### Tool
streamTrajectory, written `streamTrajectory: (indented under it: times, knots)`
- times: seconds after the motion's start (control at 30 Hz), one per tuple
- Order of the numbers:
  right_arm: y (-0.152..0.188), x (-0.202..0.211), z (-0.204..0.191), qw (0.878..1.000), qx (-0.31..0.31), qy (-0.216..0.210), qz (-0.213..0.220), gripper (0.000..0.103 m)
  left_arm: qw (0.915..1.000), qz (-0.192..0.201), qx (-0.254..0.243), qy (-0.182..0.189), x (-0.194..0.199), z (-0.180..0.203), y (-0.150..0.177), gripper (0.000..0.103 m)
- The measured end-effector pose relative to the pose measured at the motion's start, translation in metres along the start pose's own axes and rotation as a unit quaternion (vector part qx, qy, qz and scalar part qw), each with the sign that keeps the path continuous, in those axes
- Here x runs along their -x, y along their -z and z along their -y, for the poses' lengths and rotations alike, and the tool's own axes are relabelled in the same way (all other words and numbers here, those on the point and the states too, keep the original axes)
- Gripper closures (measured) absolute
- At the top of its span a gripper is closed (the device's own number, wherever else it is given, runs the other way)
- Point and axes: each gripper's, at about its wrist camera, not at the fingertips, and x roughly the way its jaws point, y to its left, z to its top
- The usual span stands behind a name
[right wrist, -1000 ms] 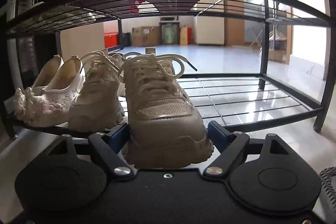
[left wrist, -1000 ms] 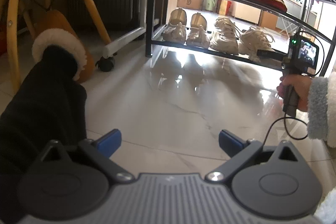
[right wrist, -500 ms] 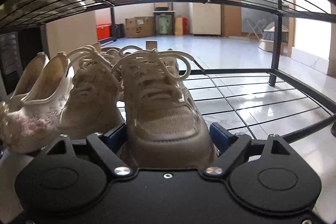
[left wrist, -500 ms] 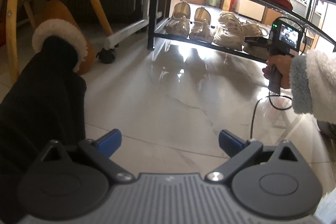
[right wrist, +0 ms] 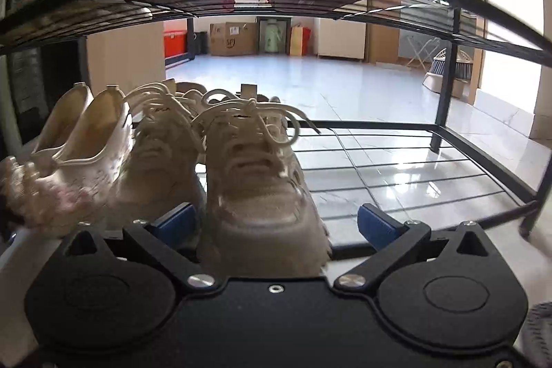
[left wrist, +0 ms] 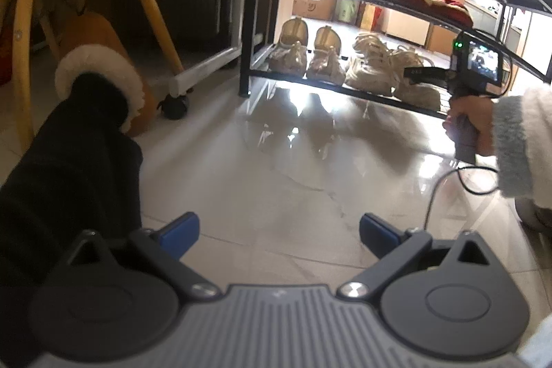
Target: Organize scattered shoes
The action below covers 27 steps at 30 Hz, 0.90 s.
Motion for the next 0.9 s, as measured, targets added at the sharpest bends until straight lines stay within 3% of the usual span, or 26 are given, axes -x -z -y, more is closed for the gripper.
streamTrajectory:
  times: [0.2, 0.37, 0.73, 0.9]
  knots:
    - [-0.007, 0.068, 0.019, 0.997, -0.045, 0.0, -0.063, 0.0, 0.9998, 0.009, -0.014, -0.006, 0.01, 0.003, -0.002, 0.003]
    - [-0.006, 0.116, 0.025, 0.995, -0.036, -0.001, -0.09, 0.0, 0.9989, 0.016, -0.041, -0.015, 0.023, 0.009, -0.006, 0.001]
    - [-0.012, 0.249, 0.034, 0.992, -0.052, -0.073, -0.084, 0.0, 0.9972, 0.025, -0.07, -0.002, 0.052, 0.034, -0.035, 0.001]
    - [-0.009, 0.296, 0.037, 0.993, -0.037, -0.083, -0.073, 0.0, 0.9968, 0.038, -0.071, -0.001, 0.062, 0.052, -0.057, 0.0]
